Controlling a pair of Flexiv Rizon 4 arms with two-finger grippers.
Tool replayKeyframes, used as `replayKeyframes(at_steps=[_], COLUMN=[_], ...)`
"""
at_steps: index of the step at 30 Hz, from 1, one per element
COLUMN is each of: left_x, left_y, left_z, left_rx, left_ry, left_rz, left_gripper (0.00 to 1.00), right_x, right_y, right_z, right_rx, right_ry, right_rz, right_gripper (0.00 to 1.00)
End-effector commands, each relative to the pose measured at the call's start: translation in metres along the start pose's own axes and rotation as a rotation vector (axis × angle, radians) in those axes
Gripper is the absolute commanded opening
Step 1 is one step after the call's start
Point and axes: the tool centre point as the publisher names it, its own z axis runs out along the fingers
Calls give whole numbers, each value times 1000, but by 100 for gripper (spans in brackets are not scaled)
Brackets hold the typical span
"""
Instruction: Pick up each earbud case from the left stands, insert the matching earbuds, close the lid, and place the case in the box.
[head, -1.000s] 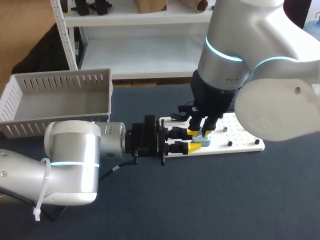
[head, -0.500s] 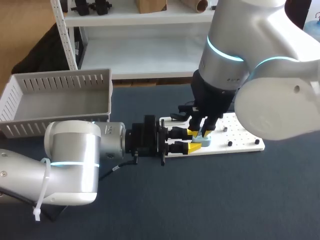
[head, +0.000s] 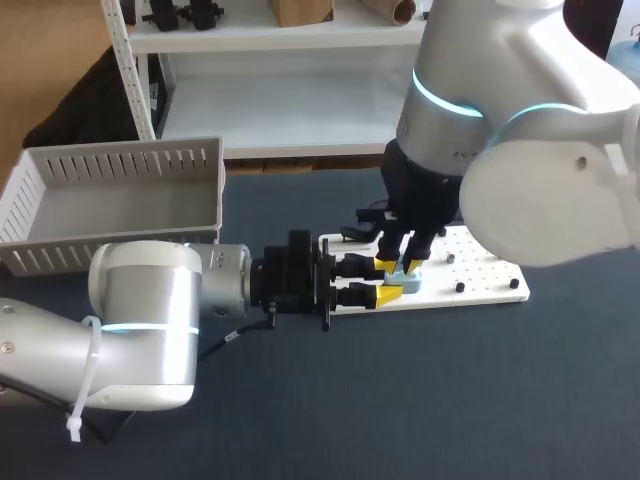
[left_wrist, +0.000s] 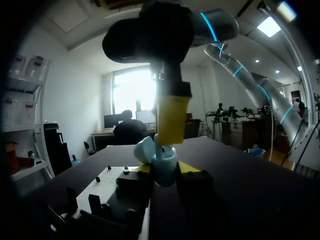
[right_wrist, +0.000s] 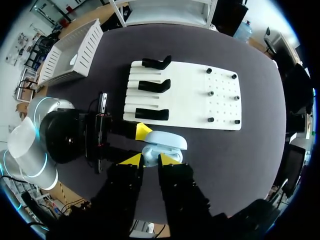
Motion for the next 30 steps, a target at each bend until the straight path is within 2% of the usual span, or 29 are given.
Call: replayKeyframes(at_steps=[1, 3, 4, 14, 19, 21, 22, 24, 25, 30], left_x=[0, 0, 0, 0, 0, 0, 0, 0, 0, 0], left_y=[-1, -1, -1, -1, -1, -1, -1, -1, -1, -1], left_z=[1, 1, 1, 1, 1, 1, 1, 1, 1, 1], left_rx=[-3, -3, -3, -3, -3, -3, -3, -3, -3, -3], left_ry=[0, 0, 0, 0, 0, 0, 0, 0, 0, 0], left_rz=[1, 1, 1, 1, 1, 1, 1, 1, 1, 1], left_gripper=[0, 0, 0, 0, 0, 0, 0, 0, 0, 0], right_x=[-7, -7, -7, -7, 0, 0, -1, -7, -11, -35], right_y=[1, 1, 1, 1, 3, 2, 0, -8, -12, -36], right_z=[0, 1, 1, -1, -12, -18, -21, -25, -26, -27], right_rx=[5, 8, 11, 14, 8, 4, 3, 7, 10, 48], right_ry=[22, 27, 31, 34, 0, -21, -32, -55, -62, -103], right_rz=[-6, -8, -10, -15, -30, -21, -9, 34, 58, 196], right_gripper=[6, 22, 26, 33, 40, 49, 60, 90, 100, 100])
